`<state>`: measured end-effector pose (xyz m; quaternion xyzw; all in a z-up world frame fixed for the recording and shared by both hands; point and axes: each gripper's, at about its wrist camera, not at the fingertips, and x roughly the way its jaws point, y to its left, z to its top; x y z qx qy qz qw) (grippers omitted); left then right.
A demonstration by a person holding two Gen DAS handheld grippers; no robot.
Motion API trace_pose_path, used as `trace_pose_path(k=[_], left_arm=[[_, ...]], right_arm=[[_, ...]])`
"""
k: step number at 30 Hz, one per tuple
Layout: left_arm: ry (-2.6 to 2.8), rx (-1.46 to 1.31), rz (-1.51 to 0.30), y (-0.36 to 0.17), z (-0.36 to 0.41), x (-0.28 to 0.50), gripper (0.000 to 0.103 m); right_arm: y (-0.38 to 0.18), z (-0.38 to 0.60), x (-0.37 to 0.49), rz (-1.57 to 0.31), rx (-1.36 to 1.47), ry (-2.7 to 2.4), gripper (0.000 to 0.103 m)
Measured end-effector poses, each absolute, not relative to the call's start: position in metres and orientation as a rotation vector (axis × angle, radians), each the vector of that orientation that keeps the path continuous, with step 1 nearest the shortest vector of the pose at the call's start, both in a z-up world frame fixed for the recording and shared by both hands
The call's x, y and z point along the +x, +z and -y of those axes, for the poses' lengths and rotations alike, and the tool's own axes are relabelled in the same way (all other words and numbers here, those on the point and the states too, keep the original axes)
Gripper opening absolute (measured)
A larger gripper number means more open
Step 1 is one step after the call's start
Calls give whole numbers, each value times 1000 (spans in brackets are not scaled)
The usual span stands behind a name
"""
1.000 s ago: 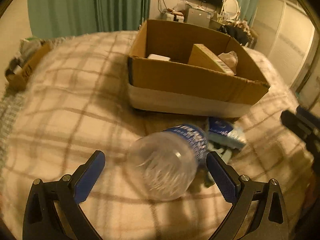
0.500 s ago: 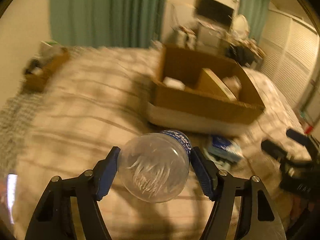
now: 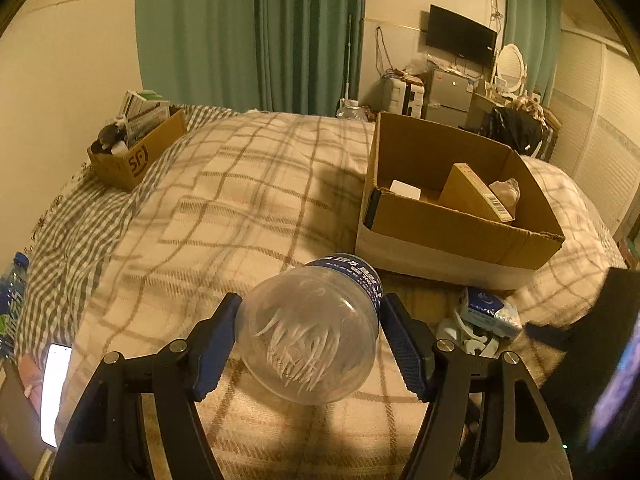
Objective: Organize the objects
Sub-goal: 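Grasp the plastic water bottle with the left tool while the right tool grasps the green clip, then carry the bottle and green clip over the cardboard box while both tools release them inside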
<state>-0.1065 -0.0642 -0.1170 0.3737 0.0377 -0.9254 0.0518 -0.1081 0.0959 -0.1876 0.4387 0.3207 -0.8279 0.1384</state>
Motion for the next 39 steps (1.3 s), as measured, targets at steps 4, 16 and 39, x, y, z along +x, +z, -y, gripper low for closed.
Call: trace_pose_path(k=[4, 16, 39], left_arm=[[-2813, 1148, -119, -119, 64, -108, 72], [-2814, 1145, -77, -114, 57, -105, 72], [-3086, 793, 1, 8, 19, -127, 70]], right_arm=[[-186, -95, -120, -854, 1262, -2409, 54], [-125, -132, -106, -531, 1032, -2598, 4], [43, -168, -108, -237, 616, -2731, 3]])
